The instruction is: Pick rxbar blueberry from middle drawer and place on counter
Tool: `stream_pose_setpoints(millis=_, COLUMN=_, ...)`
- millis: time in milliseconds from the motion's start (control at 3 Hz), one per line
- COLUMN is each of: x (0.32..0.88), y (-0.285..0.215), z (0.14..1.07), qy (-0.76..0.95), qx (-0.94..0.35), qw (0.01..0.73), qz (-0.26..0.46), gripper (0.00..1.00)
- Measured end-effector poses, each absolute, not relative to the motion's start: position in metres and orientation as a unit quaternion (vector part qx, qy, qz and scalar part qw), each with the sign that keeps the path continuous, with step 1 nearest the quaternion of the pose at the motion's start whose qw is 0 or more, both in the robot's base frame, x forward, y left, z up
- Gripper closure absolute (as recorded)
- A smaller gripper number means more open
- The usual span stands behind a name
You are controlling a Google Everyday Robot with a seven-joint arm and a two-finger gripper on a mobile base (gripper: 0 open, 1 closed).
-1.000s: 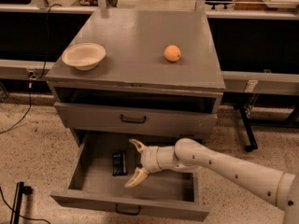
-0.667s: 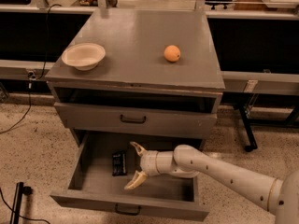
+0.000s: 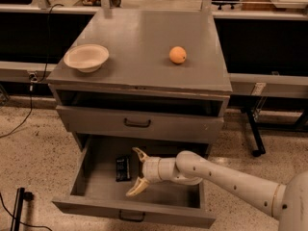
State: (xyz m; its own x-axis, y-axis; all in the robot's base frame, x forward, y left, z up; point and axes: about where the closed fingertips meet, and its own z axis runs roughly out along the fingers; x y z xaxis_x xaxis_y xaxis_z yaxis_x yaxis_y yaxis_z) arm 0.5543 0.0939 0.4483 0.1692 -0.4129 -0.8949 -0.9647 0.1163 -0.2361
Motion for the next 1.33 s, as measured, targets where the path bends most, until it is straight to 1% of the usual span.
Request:
stream_pose_setpoints(millis=667, x=0.580, y=0.114, z=0.427, qy=0.599, qx=-0.575, qw=0.485, qz=0.275, gripper=0.00)
stream_pose_setpoints(millis=1333, x=0.599, y=0.123, z=0.395, qy=0.636, qx=-0.538, qw=0.474, qz=0.287, gripper=0.00)
